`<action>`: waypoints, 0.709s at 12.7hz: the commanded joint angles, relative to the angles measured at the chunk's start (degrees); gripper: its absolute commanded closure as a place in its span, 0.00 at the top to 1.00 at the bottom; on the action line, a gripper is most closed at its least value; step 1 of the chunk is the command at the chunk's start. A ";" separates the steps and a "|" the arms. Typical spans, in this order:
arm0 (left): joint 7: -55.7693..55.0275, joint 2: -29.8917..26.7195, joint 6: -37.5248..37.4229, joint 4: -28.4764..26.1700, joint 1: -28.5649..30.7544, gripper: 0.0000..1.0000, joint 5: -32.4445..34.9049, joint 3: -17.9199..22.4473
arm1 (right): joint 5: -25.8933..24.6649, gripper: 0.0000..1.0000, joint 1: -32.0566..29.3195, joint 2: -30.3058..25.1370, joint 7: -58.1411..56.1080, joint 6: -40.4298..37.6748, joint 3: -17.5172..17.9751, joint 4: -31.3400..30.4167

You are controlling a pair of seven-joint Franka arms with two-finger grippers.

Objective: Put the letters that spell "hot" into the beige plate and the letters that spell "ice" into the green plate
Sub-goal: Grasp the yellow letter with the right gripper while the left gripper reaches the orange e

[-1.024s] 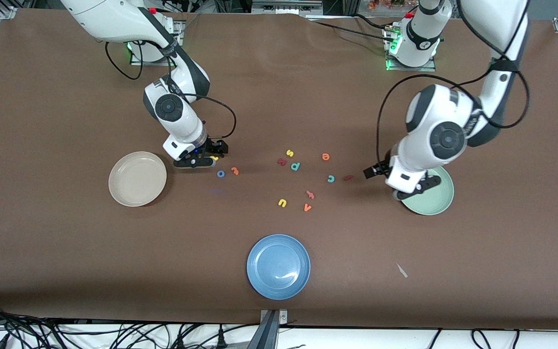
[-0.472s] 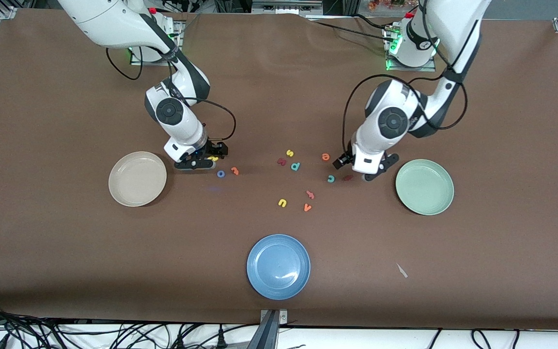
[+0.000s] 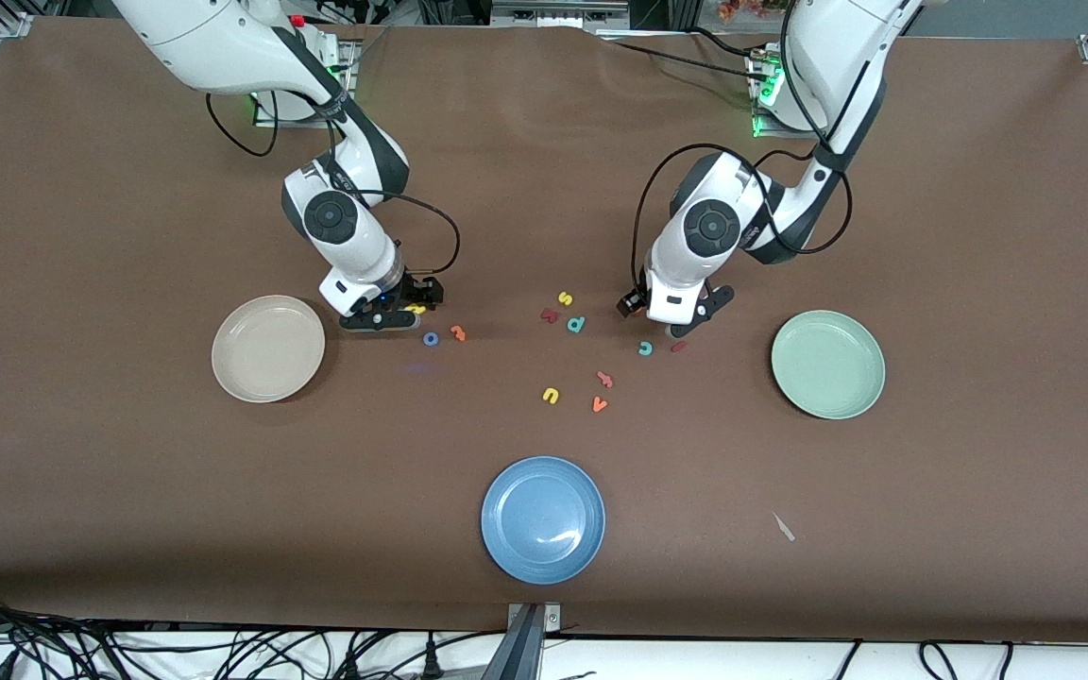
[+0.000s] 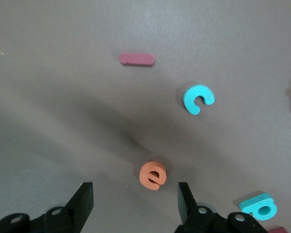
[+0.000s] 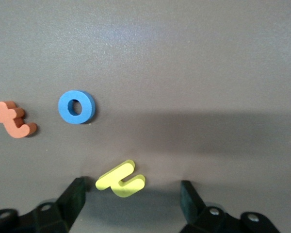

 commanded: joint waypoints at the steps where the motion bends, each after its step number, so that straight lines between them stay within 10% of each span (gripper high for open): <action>1: -0.46 1.07 2.42 -0.11 -1.36 0.67 -1.67 0.42 | -1.40 0.76 0.89 1.12 0.95 1.55 -0.58 0.20; 9: -0.29 2.83 4.10 0.60 -1.81 0.53 -0.88 0.51 | -1.66 0.40 1.15 1.39 0.95 1.55 -1.02 0.20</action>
